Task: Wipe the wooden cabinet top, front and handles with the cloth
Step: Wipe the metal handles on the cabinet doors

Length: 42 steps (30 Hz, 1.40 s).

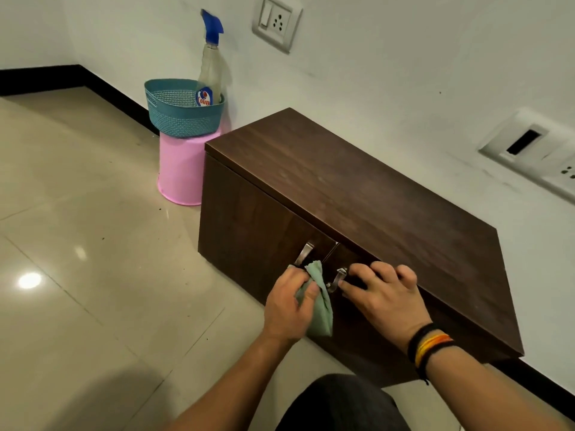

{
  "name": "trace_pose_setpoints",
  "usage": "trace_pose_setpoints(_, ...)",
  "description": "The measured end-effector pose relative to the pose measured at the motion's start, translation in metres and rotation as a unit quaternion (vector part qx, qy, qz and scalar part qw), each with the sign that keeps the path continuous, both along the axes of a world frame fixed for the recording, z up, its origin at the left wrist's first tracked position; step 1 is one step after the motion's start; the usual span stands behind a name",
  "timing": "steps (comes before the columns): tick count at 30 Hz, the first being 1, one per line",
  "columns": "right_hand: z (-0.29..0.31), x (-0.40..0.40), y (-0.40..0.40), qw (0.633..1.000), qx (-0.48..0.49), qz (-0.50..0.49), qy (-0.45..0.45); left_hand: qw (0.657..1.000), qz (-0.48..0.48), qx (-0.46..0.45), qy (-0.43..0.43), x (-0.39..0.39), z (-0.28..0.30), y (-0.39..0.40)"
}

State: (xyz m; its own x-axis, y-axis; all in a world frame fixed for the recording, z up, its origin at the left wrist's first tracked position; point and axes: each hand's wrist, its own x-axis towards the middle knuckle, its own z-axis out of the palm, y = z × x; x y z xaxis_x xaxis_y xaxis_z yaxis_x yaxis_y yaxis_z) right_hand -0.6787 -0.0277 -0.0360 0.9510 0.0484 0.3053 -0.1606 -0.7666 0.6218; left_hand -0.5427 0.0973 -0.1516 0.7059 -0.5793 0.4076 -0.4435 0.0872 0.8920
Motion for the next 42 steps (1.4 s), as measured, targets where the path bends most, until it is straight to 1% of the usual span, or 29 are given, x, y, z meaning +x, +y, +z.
trace_pose_setpoints(3, -0.002, 0.005, -0.002, 0.999, -0.027, 0.015, -0.009, 1.000, 0.006, -0.004, -0.030, -0.010, 0.004, -0.005)
trace_pose_setpoints(8, -0.004, 0.012, -0.003, 0.999, -0.035, 0.017, -0.035, 0.999, 0.001, -0.003, -0.038, -0.012, 0.003, -0.012)
trace_pose_setpoints(10, -0.007, 0.011, -0.004, 0.998, -0.032, 0.026, -0.043, 0.999, 0.014, -0.008, -0.029, -0.015, 0.005, -0.016)
trace_pose_setpoints(13, -0.008, 0.011, -0.007, 0.997, -0.034, 0.036, -0.053, 0.998, 0.065, -0.007, -0.014, -0.022, 0.017, -0.022)
trace_pose_setpoints(16, -0.009, 0.014, -0.010, 0.996, -0.037, 0.042, -0.066, 0.995, 0.089, -0.007, 0.047, -0.030, 0.026, -0.028)
trace_pose_setpoints(18, -0.010, 0.014, -0.011, 0.996, -0.042, 0.047, -0.065, 0.994, 0.075, -0.017, 0.075, -0.033, 0.021, -0.029)
trace_pose_setpoints(20, -0.012, 0.013, -0.012, 0.995, -0.051, 0.049, -0.069, 0.997, 0.049, -0.023, 0.052, -0.032, 0.008, -0.027)
trace_pose_setpoints(22, -0.013, 0.012, -0.010, 0.994, -0.051, 0.053, -0.076, 0.999, 0.027, -0.007, 0.032, -0.031, -0.008, -0.024)
trace_pose_setpoints(24, -0.012, 0.012, -0.008, 0.994, -0.051, 0.057, -0.082, 0.998, 0.032, 0.003, 0.052, -0.032, -0.017, -0.020)
trace_pose_setpoints(28, -0.011, 0.015, -0.010, 0.993, -0.057, 0.054, -0.083, 0.995, 0.044, -0.019, 0.087, -0.028, 0.007, -0.028)
trace_pose_setpoints(31, -0.011, 0.013, -0.014, 0.994, -0.064, 0.048, -0.071, 0.995, 0.057, -0.005, 0.085, -0.027, 0.024, -0.036)
trace_pose_setpoints(35, -0.014, 0.010, -0.008, 0.995, -0.048, 0.045, -0.071, 0.998, 0.004, 0.003, 0.066, -0.028, 0.000, -0.026)
trace_pose_setpoints(37, -0.011, 0.015, -0.006, 0.995, -0.037, 0.034, -0.082, 0.999, -0.006, 0.011, 0.048, -0.019, -0.014, -0.026)
trace_pose_setpoints(39, -0.010, 0.016, -0.003, 0.996, -0.034, 0.024, -0.080, 0.998, -0.008, 0.025, 0.053, -0.017, -0.023, -0.025)
trace_pose_setpoints(42, -0.011, 0.013, -0.005, 0.995, -0.038, 0.024, -0.093, 0.998, -0.003, 0.006, 0.063, -0.021, -0.011, -0.025)
